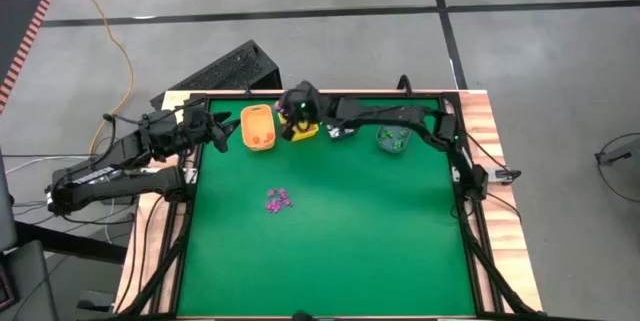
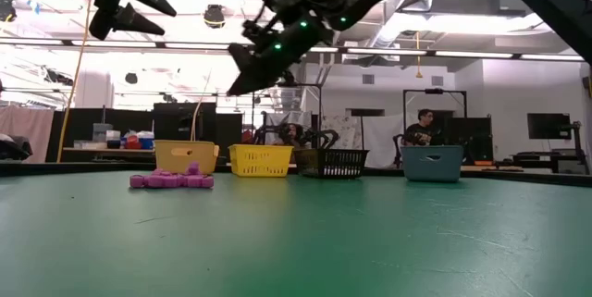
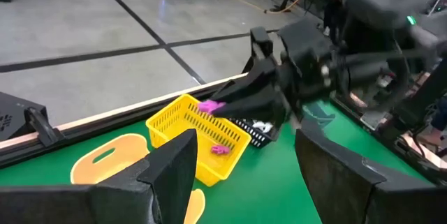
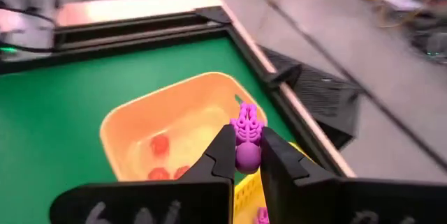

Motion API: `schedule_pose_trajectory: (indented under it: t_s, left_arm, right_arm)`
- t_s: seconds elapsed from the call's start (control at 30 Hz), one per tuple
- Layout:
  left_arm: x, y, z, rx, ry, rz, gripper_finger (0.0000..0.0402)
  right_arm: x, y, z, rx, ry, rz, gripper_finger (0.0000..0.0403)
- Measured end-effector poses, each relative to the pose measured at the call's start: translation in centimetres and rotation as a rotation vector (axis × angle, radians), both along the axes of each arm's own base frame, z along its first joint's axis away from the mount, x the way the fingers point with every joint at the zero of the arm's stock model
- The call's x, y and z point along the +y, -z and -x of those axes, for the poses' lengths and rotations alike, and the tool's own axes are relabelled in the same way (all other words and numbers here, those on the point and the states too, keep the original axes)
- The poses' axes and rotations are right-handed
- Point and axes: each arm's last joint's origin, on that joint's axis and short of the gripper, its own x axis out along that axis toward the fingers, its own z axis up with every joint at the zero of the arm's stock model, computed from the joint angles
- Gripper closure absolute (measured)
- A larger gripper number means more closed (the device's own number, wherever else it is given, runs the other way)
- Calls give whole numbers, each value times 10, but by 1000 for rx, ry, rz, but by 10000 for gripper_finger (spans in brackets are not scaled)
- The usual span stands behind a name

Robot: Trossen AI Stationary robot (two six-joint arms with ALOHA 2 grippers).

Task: Sort Halloween decoration
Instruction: Put the pink skeleton toy into the yellow bin

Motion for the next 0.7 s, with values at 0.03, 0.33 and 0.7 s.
schedule_pose_trajectory:
  t_s: [0.03,0.33,0.7]
  left_arm:
    - [0,0,0,2,0,1,170]
    - [0,1,0,7,-19,-1,170]
    - [1,0,1,-5,-62,9,170]
  right_arm:
    - [-6,-1,5,-5,-26,-15,354]
    - [-35,32,43,55,-44,-164,354]
    - [-39,46,41,80,-5,-165,352]
